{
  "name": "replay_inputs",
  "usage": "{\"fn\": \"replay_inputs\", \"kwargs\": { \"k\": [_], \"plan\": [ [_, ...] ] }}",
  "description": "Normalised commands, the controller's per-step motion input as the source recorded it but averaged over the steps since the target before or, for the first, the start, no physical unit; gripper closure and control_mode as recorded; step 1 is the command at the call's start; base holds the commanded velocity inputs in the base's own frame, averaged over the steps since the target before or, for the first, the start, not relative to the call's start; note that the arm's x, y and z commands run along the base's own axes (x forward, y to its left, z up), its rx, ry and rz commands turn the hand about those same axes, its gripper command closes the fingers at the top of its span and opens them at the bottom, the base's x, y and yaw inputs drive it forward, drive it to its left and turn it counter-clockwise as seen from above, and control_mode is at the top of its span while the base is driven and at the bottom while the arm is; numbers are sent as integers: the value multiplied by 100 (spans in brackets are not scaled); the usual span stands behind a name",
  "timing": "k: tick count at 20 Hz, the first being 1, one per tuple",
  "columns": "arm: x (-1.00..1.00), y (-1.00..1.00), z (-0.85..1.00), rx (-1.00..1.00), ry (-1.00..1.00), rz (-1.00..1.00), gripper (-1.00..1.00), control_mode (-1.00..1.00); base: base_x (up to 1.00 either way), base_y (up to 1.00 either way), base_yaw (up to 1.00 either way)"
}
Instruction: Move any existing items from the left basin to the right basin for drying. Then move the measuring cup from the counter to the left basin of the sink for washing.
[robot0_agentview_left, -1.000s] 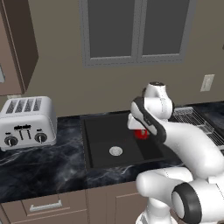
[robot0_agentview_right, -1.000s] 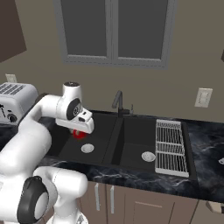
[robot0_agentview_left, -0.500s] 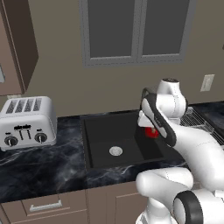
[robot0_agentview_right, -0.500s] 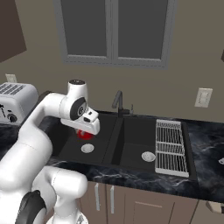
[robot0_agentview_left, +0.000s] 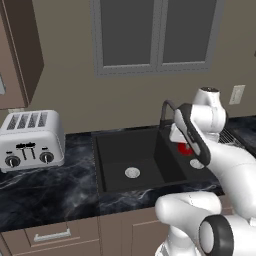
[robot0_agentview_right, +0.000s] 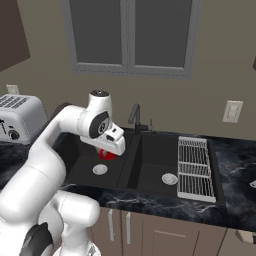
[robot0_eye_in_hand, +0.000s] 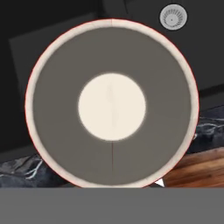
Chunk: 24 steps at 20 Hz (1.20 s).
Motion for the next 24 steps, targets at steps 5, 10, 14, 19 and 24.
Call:
{"fn": "replay_inputs", "kwargs": {
  "k": [5,10,14,19,24],
  "plan": [
    [0,-53,0,0,0,-3,100,-100,0,0,0],
    [0,-52,0,0,0,-2,100,-100,0,0,0],
    [0,-49,0,0,0,-1,100,-100,0,0,0],
    [3,-39,0,0,0,0,100,-100,0,0,0],
    [16,-29,-3,0,0,0,100,-100,0,0,0]
  ]
}}
